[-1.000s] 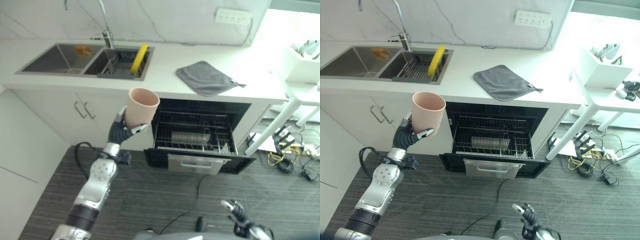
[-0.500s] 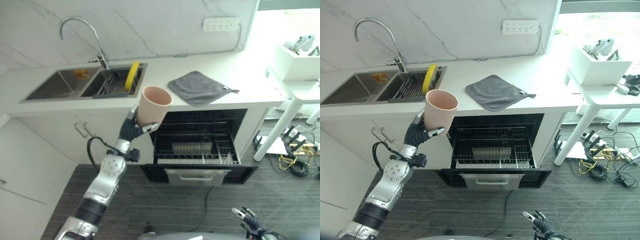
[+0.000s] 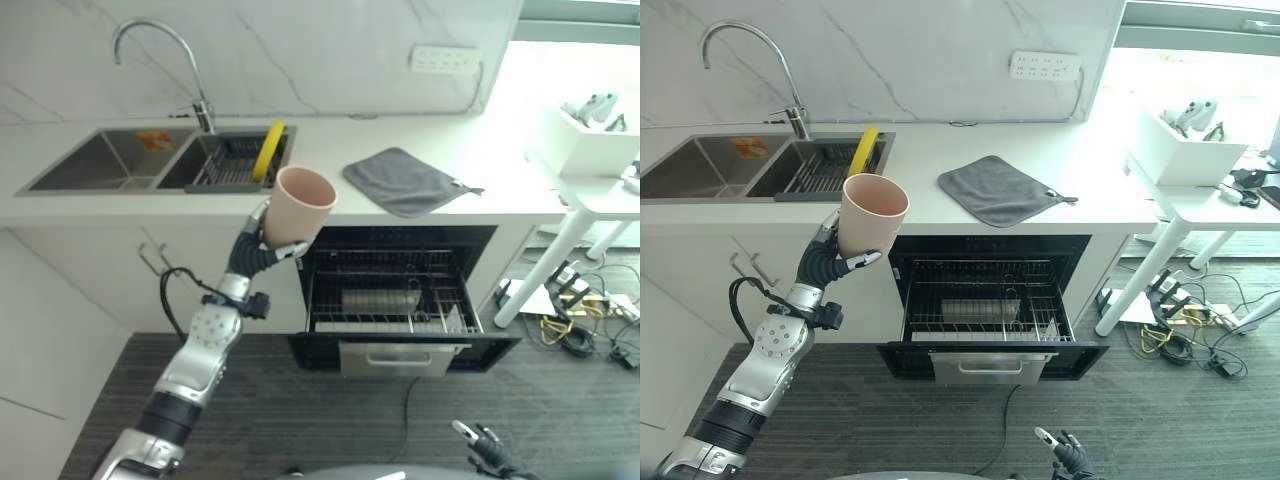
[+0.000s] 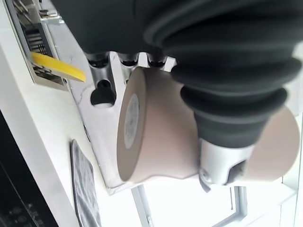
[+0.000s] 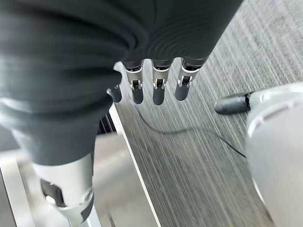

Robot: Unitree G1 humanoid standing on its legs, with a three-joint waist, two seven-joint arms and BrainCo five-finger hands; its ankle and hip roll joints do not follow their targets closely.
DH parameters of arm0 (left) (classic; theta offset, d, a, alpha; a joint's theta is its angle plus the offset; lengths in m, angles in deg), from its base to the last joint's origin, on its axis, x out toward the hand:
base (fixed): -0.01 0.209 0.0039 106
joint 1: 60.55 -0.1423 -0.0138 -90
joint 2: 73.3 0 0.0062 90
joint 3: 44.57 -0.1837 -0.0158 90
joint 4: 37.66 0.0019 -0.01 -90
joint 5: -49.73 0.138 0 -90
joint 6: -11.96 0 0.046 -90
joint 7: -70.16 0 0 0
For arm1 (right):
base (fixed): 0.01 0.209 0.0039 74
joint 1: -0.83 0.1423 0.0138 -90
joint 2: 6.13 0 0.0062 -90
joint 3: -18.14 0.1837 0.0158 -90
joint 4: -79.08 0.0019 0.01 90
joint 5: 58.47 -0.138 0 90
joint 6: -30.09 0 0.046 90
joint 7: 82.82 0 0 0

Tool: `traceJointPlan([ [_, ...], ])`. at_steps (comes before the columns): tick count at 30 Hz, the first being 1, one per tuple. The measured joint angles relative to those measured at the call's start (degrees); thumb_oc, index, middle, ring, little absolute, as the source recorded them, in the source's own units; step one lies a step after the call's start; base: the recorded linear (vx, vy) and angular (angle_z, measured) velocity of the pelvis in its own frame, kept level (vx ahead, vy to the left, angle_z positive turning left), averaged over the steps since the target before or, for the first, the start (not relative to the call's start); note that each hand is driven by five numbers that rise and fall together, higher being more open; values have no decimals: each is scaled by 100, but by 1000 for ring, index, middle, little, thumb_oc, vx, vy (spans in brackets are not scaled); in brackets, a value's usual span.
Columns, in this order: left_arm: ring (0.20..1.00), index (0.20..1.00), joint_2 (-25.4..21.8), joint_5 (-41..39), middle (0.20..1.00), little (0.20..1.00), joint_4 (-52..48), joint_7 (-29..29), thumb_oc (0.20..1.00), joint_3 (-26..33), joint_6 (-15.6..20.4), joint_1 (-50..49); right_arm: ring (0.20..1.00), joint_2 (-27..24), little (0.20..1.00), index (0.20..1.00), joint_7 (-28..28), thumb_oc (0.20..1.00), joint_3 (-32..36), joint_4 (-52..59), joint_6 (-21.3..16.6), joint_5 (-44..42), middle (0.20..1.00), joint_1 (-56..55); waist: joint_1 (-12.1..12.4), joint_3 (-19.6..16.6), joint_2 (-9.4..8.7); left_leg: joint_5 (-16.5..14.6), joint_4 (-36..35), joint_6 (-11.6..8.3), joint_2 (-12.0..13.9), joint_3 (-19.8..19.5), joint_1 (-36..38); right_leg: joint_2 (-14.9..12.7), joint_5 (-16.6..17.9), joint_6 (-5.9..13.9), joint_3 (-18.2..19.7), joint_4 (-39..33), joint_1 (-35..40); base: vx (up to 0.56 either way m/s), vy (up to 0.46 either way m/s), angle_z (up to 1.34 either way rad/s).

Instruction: Place the dishes in the dishwasher.

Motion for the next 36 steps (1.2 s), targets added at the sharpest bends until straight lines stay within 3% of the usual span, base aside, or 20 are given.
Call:
traceJointPlan([
  [10,200,200,53,-1,200,200,-70,-5,200,-12,-8,14,1000,49,1000,1000,-49,1000,155,17,-18,-26,1000,15,27,-49,-62,-86,10,88,-135,122,73,-46,8,1,138,87,-37,75,65,-7],
  [11,200,200,86,2,200,200,-22,9,200,-81,21,94,1000,72,1000,1000,-53,1000,137,8,-28,-22,1000,13,25,-20,-89,-245,147,290,-304,71,7,-146,-97,88,295,641,-324,117,-20,-22],
  [12,200,200,219,3,200,200,218,48,200,-185,62,316,1000,-21,1000,1000,-59,1000,128,31,-38,-21,1000,171,92,113,-80,-659,1029,694,-629,-38,-418,-461,-374,299,547,2269,-1267,178,-209,-13],
  [13,200,200,207,5,200,200,469,59,200,-393,76,416,1000,-33,1000,1000,-23,1000,18,215,-12,-19,1000,154,-65,166,93,-883,1061,800,-731,-295,-384,-469,-260,556,843,3943,-2317,314,-447,1],
  [14,200,200,103,5,200,200,504,86,200,-399,90,427,1000,81,1000,1000,11,1000,-136,194,-5,-20,1000,81,-105,206,-51,-867,1003,800,-788,-309,-307,-463,-364,509,928,4079,-2533,297,-498,23],
  [15,200,200,1,5,200,200,513,113,200,-340,146,446,1000,159,1000,1000,57,1000,-218,161,-2,-13,1000,38,-94,191,-287,-867,1014,797,-854,-290,-321,-526,-417,472,881,3642,-2613,214,-419,41],
  [16,200,200,-27,2,200,200,582,168,200,-143,128,444,1000,201,1000,1000,77,1000,-281,172,21,27,1000,-50,-118,222,-558,-916,1205,741,-840,-141,-491,-555,-561,127,437,2613,-2465,152,-234,33],
  [17,200,200,-20,0,200,200,674,263,200,-25,103,389,1000,203,1000,1000,77,1000,-264,234,37,41,1000,-129,-79,244,-606,-925,1225,733,-798,-84,-532,-412,-630,-122,289,2229,-2334,153,-131,29],
  [18,200,200,48,-15,200,200,760,383,200,24,60,347,1000,191,1000,1000,67,1000,-251,229,99,57,1000,-101,-35,245,-528,-930,1211,731,-733,-69,-566,-191,-712,-199,290,2322,-2243,161,-37,-10],
  [19,200,200,117,-22,200,200,539,463,200,158,29,111,1000,156,1000,1000,27,1000,-152,230,146,111,1000,15,23,253,-347,-942,1279,541,-605,1,-620,62,-1046,-482,245,3007,-2168,93,46,-21],
  [20,200,200,177,-23,200,200,317,472,200,145,34,-100,1000,142,1000,1000,1,1000,-48,219,136,126,1000,68,22,288,-241,-922,1518,419,-552,-16,-609,238,-1170,-623,164,2965,-1834,76,106,-10],
  [21,200,200,107,-10,200,200,197,403,200,3,32,-111,1000,125,1000,1000,-5,1000,-44,168,108,121,1000,85,23,375,-343,-950,2031,368,-634,-35,-806,226,-1182,-721,162,2413,-1215,63,110,9],
  [22,200,200,227,-16,200,200,208,358,200,-93,36,-113,1000,-32,1000,1000,-7,1000,-9,-22,104,93,1000,286,54,500,-192,-1101,2639,165,-484,-129,-1162,297,-1106,-921,140,1681,-775,65,166,8],
  [24,200,200,257,-5,200,200,216,272,200,-115,42,-83,1000,-174,1000,1000,11,1000,159,-57,77,90,1000,420,64,533,0,-983,1996,33,23,-181,-1295,322,-595,-683,-17,928,-458,60,205,-9],
  [25,200,200,339,-3,200,200,266,262,200,-185,46,30,1000,-249,1000,1000,31,1000,149,-92,-21,72,1000,389,-80,500,71,-628,736,-149,334,-197,-815,287,-528,-603,-57,666,-147,69,198,-9],
  [27,200,200,346,0,200,200,250,257,200,-262,78,210,1000,-346,1000,1000,97,1000,151,-80,-113,-25,1000,357,-184,417,208,-251,32,-233,423,-195,-384,276,-452,-488,3,440,-22,69,105,-10],
  [29,200,200,381,-2,200,200,198,254,200,-269,80,294,1000,-472,1000,1000,215,1000,150,-52,-108,-23,1000,238,-299,269,473,162,42,-157,398,-166,-47,386,-375,-304,38,227,27,46,-4,0],
  [30,200,200,383,-6,200,200,200,247,200,-259,75,346,1000,-321,1000,1000,224,1000,138,-90,-88,-25,1000,166,-351,257,387,15,48,-243,318,-77,2,280,-363,-185,-7,197,108,33,-22,2],
  [33,200,200,162,-4,200,200,188,257,200,-244,20,289,1000,302,1000,1000,280,1000,-68,-92,1,-18,1000,5,-223,208,-82,-56,48,-81,0,-36,47,-38,-285,-51,-35,76,216,11,-32,8],
  [36,200,200,104,-1,200,200,174,260,200,-236,10,272,1000,309,1000,1000,267,1000,-72,-102,-2,-16,1000,90,-198,184,-53,-90,46,-36,-68,-36,83,-98,-264,69,-42,3,287,-5,-46,4],
])
